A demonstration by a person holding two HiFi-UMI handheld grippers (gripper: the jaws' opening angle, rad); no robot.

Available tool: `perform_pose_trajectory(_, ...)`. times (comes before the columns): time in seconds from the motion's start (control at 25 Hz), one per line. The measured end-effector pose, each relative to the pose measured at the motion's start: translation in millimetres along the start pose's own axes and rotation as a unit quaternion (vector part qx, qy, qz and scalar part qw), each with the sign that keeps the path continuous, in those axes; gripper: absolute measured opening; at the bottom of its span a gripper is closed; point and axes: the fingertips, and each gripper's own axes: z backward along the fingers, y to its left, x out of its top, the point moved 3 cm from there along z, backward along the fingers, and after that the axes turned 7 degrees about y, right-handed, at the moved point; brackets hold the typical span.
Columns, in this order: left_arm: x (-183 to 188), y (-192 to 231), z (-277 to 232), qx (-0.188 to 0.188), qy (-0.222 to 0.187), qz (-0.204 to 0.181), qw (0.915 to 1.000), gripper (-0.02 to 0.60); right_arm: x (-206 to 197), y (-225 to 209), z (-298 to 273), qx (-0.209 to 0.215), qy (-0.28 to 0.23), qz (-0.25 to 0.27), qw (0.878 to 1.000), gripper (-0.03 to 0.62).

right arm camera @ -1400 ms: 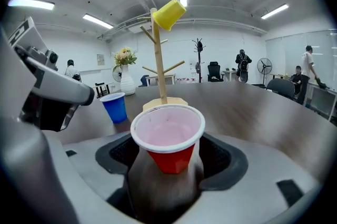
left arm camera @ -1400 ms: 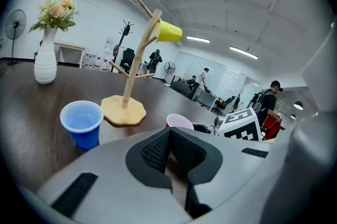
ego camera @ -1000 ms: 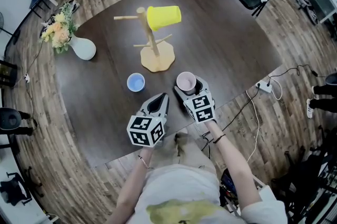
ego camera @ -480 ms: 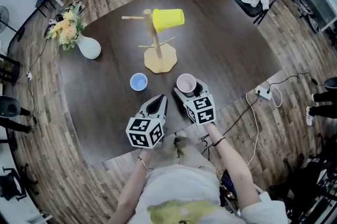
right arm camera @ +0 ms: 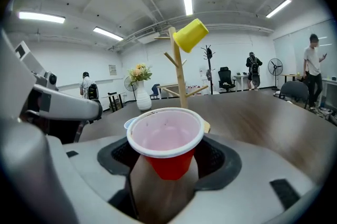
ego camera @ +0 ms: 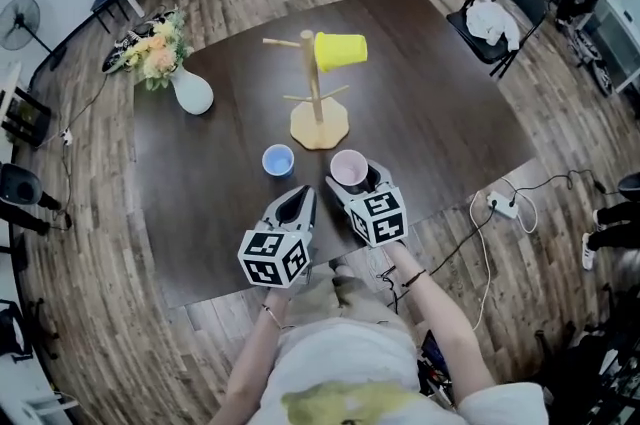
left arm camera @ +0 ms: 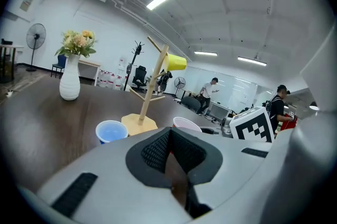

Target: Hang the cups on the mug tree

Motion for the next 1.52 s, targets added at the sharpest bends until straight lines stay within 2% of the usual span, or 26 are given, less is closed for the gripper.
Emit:
perform_pose_trajectory(0.32, 19.5, 21.0, 21.5, 0.023, -0.034, 0.008, 0.9991, 0.015, 29.2, 25.5, -12.1, 0.029, -0.013, 0.007, 0.999, 0.314)
perform_pose_trajectory(0.56, 32.7, 45.3, 30.0, 0.027, -0.039, 0.01, 0.9988, 0.015, 46.7, 43.4, -28.2, 0.036, -0.016, 0.002, 0.999, 0.314)
perform_pose_trajectory(1.16, 54.6, 93.2, 32.6, -0.01, -0.035, 0.011, 0.9993, 0.015, 92.1, 56.9, -64.2, 0.025, -0.049, -0.067, 0.996, 0.314)
perform_pose_trajectory(1.52, 66.1, 106.4, 33.3, -0.03, -0.032, -0.009, 0.999, 0.017, 111.7, 60.4, -90.0, 0.027, -0.062, -0.107, 0.992, 0.314)
